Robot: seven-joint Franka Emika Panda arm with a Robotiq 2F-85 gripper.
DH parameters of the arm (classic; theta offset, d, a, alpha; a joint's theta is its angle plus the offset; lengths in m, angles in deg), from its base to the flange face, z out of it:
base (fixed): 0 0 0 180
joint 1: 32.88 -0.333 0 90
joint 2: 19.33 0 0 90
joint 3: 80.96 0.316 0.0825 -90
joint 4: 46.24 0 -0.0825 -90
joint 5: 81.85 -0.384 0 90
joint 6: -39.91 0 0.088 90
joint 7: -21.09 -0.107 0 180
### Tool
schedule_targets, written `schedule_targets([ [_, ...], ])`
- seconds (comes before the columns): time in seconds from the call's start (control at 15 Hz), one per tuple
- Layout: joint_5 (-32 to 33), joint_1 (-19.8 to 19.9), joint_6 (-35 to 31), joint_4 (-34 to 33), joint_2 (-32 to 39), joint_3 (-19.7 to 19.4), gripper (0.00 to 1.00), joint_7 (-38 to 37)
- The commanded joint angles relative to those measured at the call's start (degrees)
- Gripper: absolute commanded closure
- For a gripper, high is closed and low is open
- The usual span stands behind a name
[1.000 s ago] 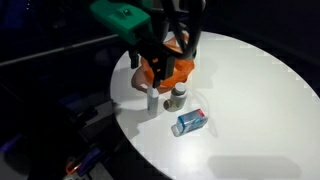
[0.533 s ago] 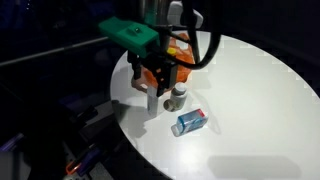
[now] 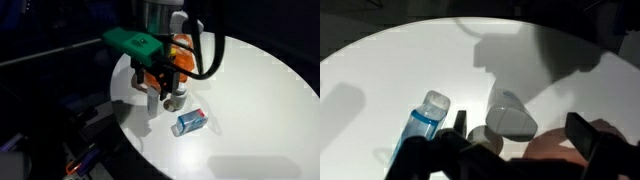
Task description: Pick up the long white container on the left and put it in the orange plastic bag
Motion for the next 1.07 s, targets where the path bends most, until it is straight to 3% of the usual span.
schedule_targets([
  [0.0,-0.6,1.0,-4.5,1.1,0.0,0.6,0.00,-1.1],
  [0.27,-2.2,0.9,-7.3,1.9,0.1,0.8,0.00,-3.0],
  [1.0,-2.5,0.8,-6.6,4.6,-1.6,2.1,0.00,-16.1],
])
